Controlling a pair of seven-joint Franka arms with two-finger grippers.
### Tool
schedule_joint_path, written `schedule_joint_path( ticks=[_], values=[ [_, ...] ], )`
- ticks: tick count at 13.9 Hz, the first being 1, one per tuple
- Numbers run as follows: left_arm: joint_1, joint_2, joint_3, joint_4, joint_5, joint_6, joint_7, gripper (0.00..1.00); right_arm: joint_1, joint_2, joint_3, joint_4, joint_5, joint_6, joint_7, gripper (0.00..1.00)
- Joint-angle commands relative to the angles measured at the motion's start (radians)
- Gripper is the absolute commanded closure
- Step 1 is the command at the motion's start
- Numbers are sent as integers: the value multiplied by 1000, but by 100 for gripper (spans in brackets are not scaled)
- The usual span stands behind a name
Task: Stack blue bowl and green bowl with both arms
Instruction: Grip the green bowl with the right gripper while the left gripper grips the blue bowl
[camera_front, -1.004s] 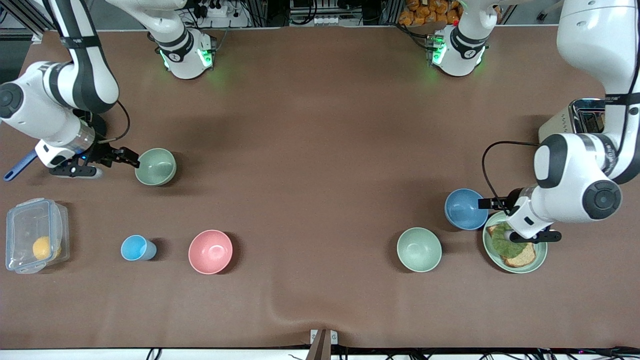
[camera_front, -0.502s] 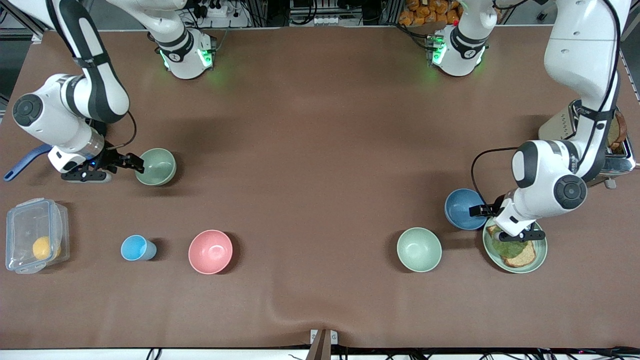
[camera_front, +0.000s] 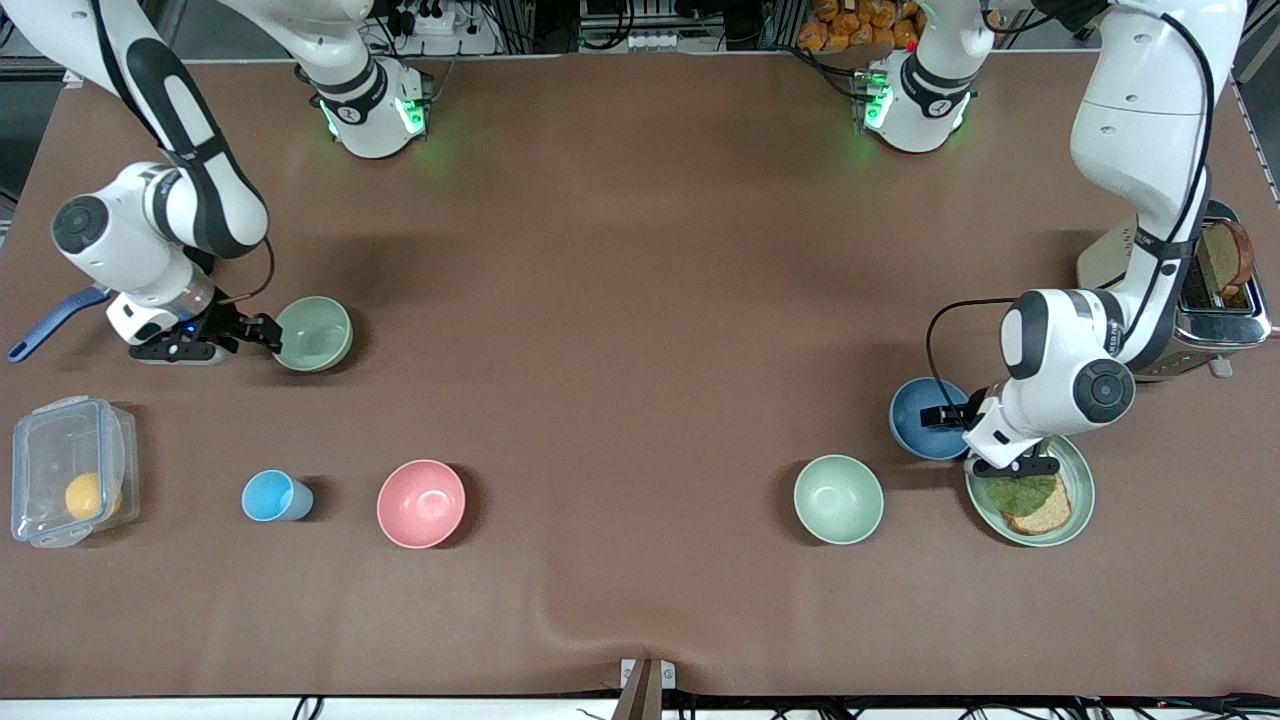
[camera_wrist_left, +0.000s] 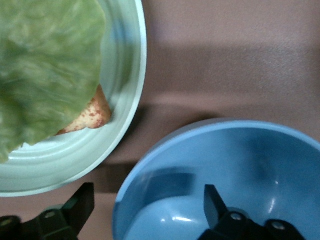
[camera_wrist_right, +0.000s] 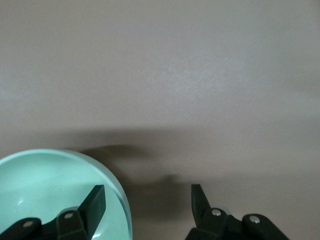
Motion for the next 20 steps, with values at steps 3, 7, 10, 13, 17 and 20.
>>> schedule_joint_path(
  ticks=[3,7,10,13,17,20],
  values=[
    [1,-31,1,0,0,5,4,100,2,-3,10,-17,17,20,-12,66],
    [7,-46,1,1,1,3,18,100,49,-8,10,-15,38,7,39,100],
    [14,-84,-1,1,1,-1,23,100,112,-35,11,-5,46,-59,157,100],
    [14,-135,-7,0,-14,-6,7,100,163,-64,13,0,48,-105,246,100],
    [17,-222,-34,0,-125,-50,15,100,299,-103,13,28,52,-183,480,100],
    [17,-256,-76,3,-250,-106,21,100,399,-107,13,44,52,-184,655,100]
  ],
)
